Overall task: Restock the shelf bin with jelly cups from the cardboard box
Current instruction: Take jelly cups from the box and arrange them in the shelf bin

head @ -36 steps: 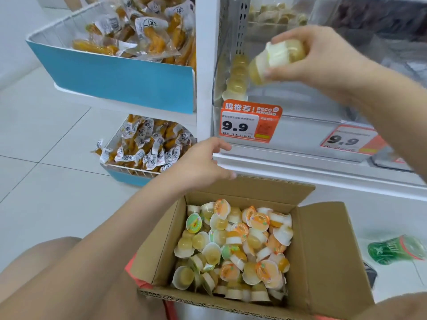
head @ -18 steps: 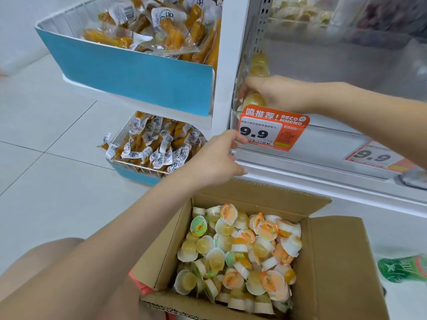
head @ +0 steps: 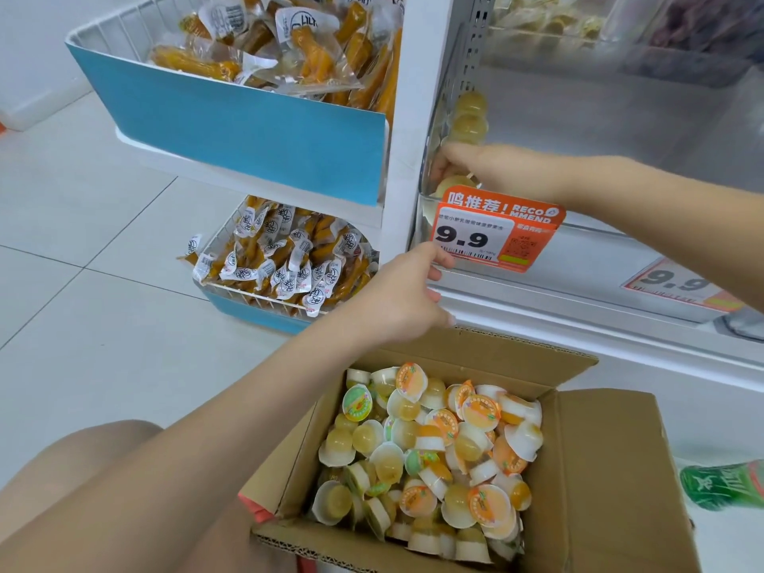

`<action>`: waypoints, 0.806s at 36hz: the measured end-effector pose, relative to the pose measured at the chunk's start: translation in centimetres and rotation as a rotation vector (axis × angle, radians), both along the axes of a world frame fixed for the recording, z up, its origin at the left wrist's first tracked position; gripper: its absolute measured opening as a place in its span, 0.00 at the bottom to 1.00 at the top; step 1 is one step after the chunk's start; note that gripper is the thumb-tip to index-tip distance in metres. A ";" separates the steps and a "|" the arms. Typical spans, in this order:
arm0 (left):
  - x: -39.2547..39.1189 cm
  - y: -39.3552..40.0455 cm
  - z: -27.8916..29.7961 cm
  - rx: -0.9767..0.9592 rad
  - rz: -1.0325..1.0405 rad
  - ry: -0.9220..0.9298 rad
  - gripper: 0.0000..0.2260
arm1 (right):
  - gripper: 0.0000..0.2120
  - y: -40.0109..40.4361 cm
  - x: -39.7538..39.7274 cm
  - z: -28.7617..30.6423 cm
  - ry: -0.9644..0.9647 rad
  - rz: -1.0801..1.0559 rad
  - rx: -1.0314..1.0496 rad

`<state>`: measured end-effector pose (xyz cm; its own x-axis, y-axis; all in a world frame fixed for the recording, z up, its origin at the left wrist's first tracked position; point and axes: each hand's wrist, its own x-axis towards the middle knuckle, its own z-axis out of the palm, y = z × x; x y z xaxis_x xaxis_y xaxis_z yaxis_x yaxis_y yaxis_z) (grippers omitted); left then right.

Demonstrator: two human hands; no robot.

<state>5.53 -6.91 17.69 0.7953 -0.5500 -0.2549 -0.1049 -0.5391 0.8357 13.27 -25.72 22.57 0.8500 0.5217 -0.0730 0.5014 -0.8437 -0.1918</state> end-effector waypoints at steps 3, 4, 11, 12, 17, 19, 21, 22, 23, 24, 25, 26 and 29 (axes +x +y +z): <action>-0.1 0.3 -0.2 -0.014 0.004 0.020 0.27 | 0.24 -0.7 -1.2 0.9 0.064 -0.128 0.055; -0.2 0.4 -0.3 -0.022 0.009 0.036 0.27 | 0.25 -0.9 -2.2 1.6 0.022 -0.169 0.059; -1.0 0.8 -2.9 0.019 0.008 0.084 0.25 | 0.11 -4.4 -11.0 2.0 -0.434 -0.360 0.447; -1.2 0.9 -3.7 0.049 -0.002 0.082 0.25 | 0.09 -4.3 -12.9 1.0 -0.456 -0.374 0.477; -2.4 1.6 -8.9 0.224 -0.058 0.079 0.23 | 0.15 -3.6 -20.1 -9.2 -0.061 -0.380 0.400; -2.9 2.0 -11.5 0.301 -0.079 0.076 0.20 | 0.16 -3.5 -21.4 -14.2 0.210 -0.391 0.275; -3.3 2.5 -14.0 0.362 -0.086 0.078 0.17 | 0.19 -3.2 -21.7 -18.6 0.387 -0.389 0.137; -3.4 2.6 -15.3 0.393 -0.087 0.079 0.17 | 0.21 -2.9 -21.6 -20.5 0.445 -0.389 0.088; -3.5 2.8 -16.6 0.419 -0.083 0.084 0.17 | 0.23 -2.5 -21.4 -22.0 0.486 -0.399 0.053; -3.6 2.9 -18.0 0.433 -0.069 0.098 0.18 | 0.25 -2.1 -21.0 -23.3 0.503 -0.419 0.033; -3.6 2.9 -19.2 0.440 -0.047 0.110 0.18 | 0.26 -1.8 -20.7 -24.5 0.505 -0.455 0.023; -3.6 2.8 -20.4 0.444 -0.018 0.116 0.18 | 0.26 -1.6 -20.4 -25.6 0.488 -0.505 0.038; -3.8 2.5 -23.4 0.441 0.082 0.142 0.13 | 0.22 -0.5 -20.3 -28.0 0.388 -0.650 0.108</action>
<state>1.74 -4.37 -5.74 0.7716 -0.3018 -0.5599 0.0516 -0.8477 0.5280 -7.04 -26.26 -5.43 0.9123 -0.0537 -0.4059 -0.2100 -0.9124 -0.3513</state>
